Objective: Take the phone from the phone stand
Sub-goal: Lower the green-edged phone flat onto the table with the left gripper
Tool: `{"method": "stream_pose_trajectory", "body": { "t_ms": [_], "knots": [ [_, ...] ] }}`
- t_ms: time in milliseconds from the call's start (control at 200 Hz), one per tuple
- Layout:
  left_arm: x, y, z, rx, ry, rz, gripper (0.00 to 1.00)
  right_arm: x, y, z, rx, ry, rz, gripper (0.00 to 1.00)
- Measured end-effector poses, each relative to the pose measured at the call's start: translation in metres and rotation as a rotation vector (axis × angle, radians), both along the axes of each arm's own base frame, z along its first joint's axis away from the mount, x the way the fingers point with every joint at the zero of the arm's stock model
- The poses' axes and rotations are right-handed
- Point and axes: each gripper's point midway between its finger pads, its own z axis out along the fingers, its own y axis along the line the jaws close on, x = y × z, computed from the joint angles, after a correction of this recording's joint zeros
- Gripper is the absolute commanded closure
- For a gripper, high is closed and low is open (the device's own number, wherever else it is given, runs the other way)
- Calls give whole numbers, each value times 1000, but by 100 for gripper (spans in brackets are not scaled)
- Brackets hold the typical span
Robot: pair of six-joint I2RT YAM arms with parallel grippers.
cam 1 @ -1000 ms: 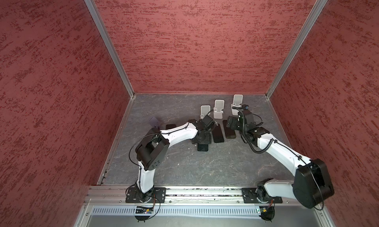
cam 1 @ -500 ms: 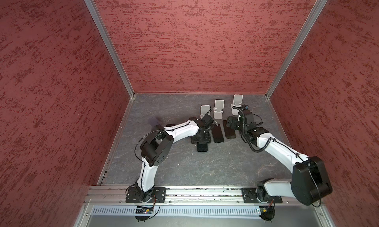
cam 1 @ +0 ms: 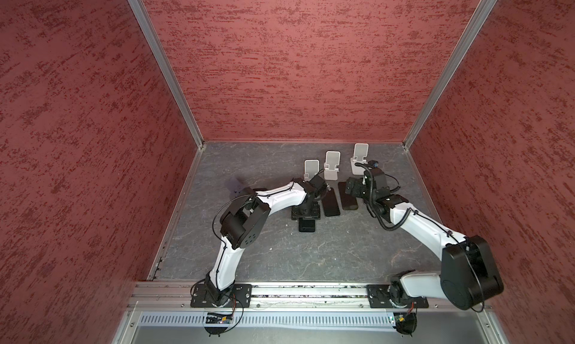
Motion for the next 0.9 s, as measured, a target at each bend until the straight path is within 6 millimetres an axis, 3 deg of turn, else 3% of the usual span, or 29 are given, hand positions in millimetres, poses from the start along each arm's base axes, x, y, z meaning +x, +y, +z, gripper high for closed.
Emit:
{"method": "stream_pose_trajectory", "body": {
  "t_ms": [641, 902],
  "knots": [
    [1, -1, -3, 45, 26, -1, 28, 0, 1, -3, 16, -1, 10, 1],
    [0, 9, -7, 130, 31, -10, 26, -1, -1, -5, 20, 4, 10, 1]
  ]
}}
